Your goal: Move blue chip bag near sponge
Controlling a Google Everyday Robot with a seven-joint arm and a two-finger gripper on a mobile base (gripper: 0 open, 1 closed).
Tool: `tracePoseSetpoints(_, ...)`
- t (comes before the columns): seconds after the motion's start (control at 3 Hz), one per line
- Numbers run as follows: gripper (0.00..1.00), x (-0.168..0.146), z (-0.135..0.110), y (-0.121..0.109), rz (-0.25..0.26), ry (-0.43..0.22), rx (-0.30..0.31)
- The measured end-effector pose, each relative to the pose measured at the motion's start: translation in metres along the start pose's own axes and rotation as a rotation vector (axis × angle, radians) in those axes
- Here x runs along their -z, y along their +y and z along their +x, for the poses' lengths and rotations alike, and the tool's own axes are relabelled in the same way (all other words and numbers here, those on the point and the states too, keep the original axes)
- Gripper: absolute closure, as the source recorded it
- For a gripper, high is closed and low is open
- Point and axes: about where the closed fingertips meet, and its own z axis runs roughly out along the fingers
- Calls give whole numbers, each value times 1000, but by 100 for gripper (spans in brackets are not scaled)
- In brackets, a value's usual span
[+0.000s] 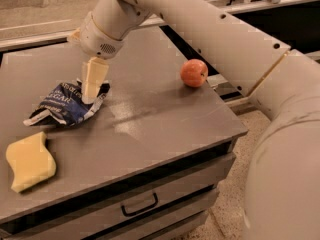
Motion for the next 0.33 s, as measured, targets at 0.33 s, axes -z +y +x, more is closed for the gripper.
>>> tracePoseSetpoints(0.33, 0, 0, 0, 0, 0, 0, 0)
